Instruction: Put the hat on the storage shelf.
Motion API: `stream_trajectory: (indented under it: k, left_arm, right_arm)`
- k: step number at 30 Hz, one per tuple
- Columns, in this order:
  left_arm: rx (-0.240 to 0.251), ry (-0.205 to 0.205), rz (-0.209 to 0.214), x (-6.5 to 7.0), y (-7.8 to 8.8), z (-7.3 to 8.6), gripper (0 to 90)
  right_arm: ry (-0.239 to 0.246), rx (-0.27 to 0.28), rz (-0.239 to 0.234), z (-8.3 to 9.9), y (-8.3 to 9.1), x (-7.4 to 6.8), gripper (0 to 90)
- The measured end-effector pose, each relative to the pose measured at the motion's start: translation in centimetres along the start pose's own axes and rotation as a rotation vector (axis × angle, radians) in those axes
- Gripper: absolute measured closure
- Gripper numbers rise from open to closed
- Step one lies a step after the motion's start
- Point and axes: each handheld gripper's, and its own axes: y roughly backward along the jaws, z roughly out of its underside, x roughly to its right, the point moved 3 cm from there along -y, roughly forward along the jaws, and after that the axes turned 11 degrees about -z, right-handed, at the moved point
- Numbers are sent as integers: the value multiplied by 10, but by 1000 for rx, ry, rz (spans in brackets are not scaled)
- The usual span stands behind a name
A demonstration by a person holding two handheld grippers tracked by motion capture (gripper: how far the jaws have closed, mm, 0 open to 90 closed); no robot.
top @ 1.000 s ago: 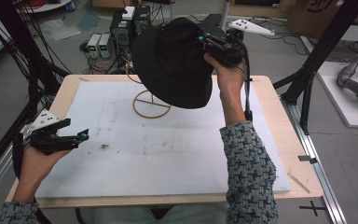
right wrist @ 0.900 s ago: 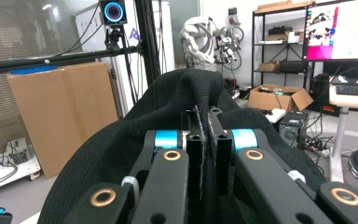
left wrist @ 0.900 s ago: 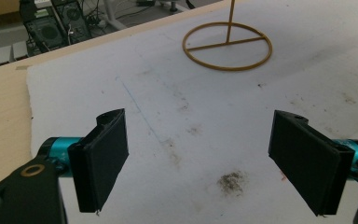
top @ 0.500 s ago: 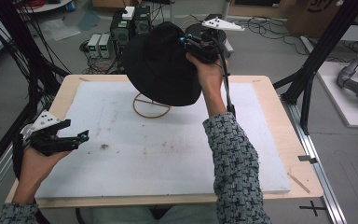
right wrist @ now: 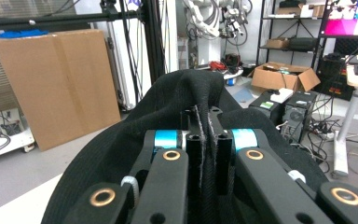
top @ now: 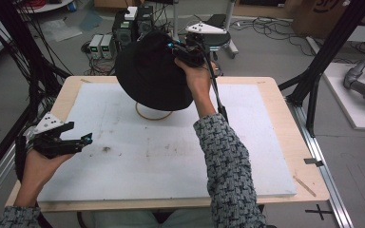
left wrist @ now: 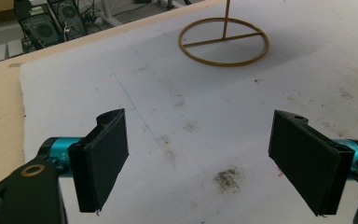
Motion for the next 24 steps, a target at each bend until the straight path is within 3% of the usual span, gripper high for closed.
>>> stream_trajectory:
  k: [14, 24]
  left_arm:
    - [0, 2, 0, 2, 0, 2, 200]
    - [-2, -1, 4, 2, 0, 1, 200]
  right_arm:
    - [76, -51, 57, 7, -27, -5, 880]
    - [93, -63, 52, 11, -36, -8, 850]
